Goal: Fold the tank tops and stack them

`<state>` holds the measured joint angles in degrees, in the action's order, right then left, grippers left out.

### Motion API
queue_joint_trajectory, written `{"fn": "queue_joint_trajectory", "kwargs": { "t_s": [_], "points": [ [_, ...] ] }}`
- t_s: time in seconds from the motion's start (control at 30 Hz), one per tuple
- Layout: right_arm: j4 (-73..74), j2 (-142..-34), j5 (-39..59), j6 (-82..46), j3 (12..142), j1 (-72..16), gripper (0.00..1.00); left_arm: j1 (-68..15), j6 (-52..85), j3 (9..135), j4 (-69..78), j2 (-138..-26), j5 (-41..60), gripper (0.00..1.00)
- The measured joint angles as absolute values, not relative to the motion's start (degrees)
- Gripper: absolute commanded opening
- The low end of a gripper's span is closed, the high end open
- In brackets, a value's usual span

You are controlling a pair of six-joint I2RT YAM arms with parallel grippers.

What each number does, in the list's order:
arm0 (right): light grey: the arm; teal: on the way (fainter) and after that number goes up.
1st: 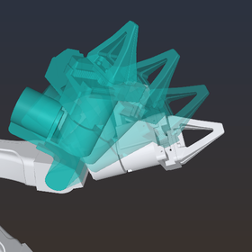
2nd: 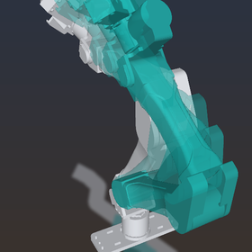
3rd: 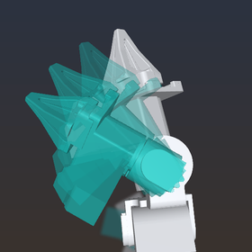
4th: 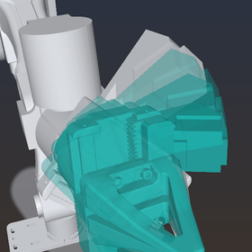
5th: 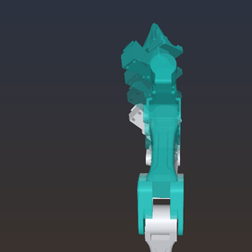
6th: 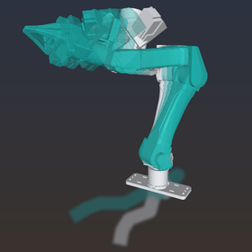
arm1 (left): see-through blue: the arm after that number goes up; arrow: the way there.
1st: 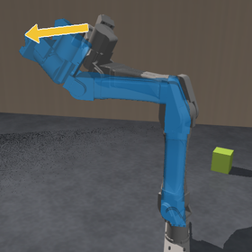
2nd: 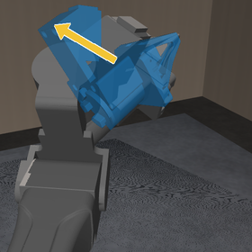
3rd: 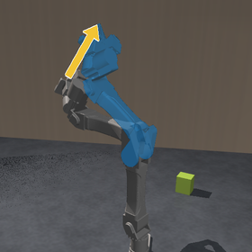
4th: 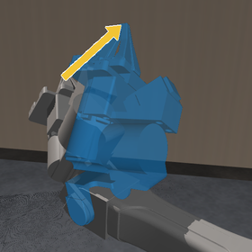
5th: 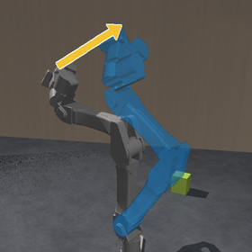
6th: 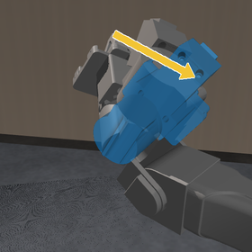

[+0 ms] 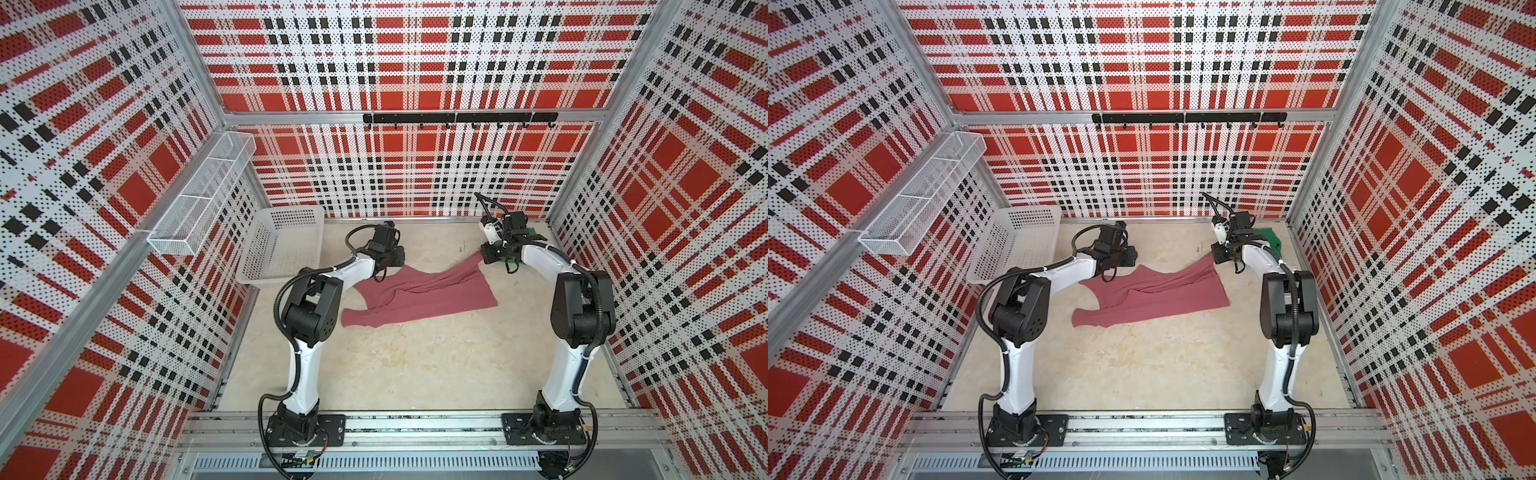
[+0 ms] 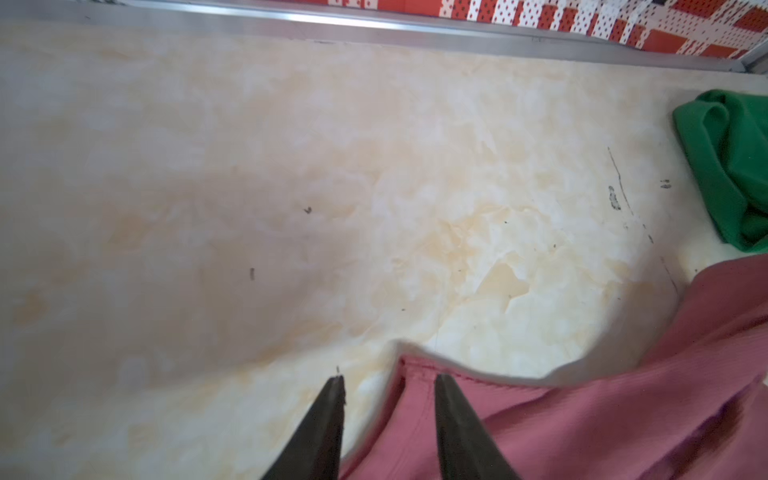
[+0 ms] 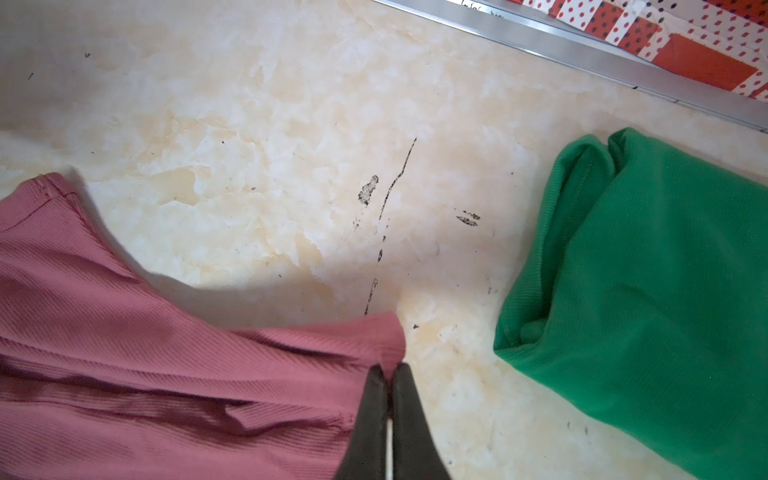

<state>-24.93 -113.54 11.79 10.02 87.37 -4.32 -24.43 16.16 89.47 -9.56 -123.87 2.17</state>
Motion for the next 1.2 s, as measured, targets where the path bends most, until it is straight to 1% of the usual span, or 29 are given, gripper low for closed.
{"fn": "queue_joint_trajectory", "kwargs": {
  "t_s": [0.17,0.3,0.37,0.47,0.57,0.7,0.77,0.87,1.03,1.2],
  "points": [
    [-24.88,-113.54,11.77,9.78,87.37,-4.32,0.00,-25.39,15.31,91.26,-11.60,-127.94,2.46,0.47],
    [-24.62,-113.54,11.79,9.56,87.37,-4.32,0.00,-26.00,14.85,93.36,-12.91,-130.06,0.62,0.47],
    [-24.45,-113.54,11.79,9.52,87.37,-4.32,0.00,-26.48,14.70,94.78,-13.15,-130.98,-0.43,0.45],
    [-24.29,-113.54,11.77,9.37,87.37,-4.32,0.00,-27.20,14.39,96.68,-13.74,-132.25,-1.72,0.41],
    [-24.14,-113.54,11.73,9.34,87.35,-4.32,0.00,-27.75,13.98,98.17,-14.06,-133.32,-2.63,0.31],
    [-24.08,-113.54,11.68,9.34,87.35,-4.32,0.00,-28.08,13.72,99.61,-14.81,-134.21,-3.64,0.21],
    [-24.05,-113.56,11.57,9.32,87.35,-4.32,0.00,-28.08,13.63,99.85,-15.11,-134.32,-3.99,0.15],
    [-24.01,-113.54,11.49,9.17,87.35,-4.32,0.00,-28.05,13.50,99.85,-15.49,-134.32,-4.51,0.01],
    [-23.83,-113.54,11.49,8.78,87.35,-4.32,0.00,-27.99,13.39,99.70,-15.33,-134.19,-4.29,0.00],
    [-23.59,-113.54,11.49,8.25,87.35,-4.32,0.00,-27.42,13.50,96.66,-13.96,-132.29,-2.04,0.00]
  ]
}}
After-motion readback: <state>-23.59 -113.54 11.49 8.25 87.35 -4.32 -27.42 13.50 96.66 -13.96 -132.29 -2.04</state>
